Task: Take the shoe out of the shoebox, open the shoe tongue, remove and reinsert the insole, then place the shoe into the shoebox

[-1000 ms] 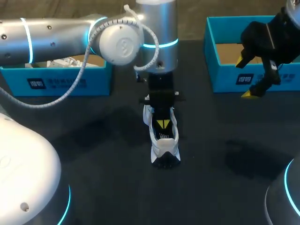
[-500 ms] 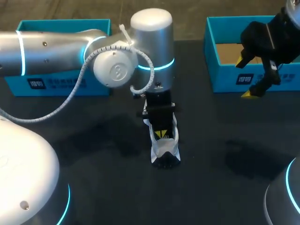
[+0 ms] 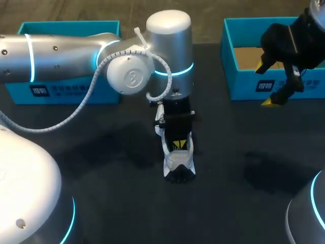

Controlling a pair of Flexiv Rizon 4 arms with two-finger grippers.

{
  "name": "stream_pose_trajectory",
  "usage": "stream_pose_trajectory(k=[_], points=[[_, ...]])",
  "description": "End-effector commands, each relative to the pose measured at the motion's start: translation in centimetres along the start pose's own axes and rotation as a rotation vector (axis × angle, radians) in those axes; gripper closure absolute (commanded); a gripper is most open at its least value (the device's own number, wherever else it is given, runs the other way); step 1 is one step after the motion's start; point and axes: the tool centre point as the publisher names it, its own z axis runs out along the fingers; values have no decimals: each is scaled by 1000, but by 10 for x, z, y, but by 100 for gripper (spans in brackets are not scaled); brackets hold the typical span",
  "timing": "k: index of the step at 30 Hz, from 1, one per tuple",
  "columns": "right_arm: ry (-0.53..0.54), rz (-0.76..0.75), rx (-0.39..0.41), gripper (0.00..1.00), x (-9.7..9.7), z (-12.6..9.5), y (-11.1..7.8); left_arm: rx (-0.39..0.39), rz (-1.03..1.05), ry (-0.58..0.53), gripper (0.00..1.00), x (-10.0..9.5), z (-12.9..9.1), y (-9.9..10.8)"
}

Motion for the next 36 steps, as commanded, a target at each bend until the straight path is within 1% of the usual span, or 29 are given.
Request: stream_pose_trajectory(k=[1, 10, 13, 15, 17, 20, 22, 26, 28, 30, 31, 36], points=[[6, 0, 4, 0, -3, 1, 2, 4, 4, 6, 100, 0, 8, -4], [6, 0, 4, 0, -3, 1, 2, 14, 7, -10, 100, -3, 35, -17], [6, 0, 4, 0, -3, 1, 2, 19, 9, -4, 100, -3, 37, -18], [6, 0, 4, 0, -3, 1, 2, 13, 7, -5, 100, -2, 32, -19], [6, 0, 4, 0, -3, 1, 2, -6, 2, -8, 100, 0, 25, -19], [6, 0, 4, 0, -3, 1, 2, -60, 5, -38, 100, 2, 12, -19], [6, 0, 4, 0, -3, 1, 2, -89, 6, -56, 100, 2, 10, -18], [6, 0, 4, 0, -3, 1, 2, -162, 6, -56, 100, 2, 13, -12], [6, 0, 4, 0, -3, 1, 2, -198, 5, -46, 100, 1, 16, -9], [6, 0, 4, 0, -3, 1, 2, -218, 12, -27, 100, 1, 20, -7], [6, 0, 4, 0, -3, 1, 2, -243, 19, -24, 100, 1, 23, -7], [6, 0, 4, 0, -3, 1, 2, -280, 37, 7, 100, -1, 26, -8]])
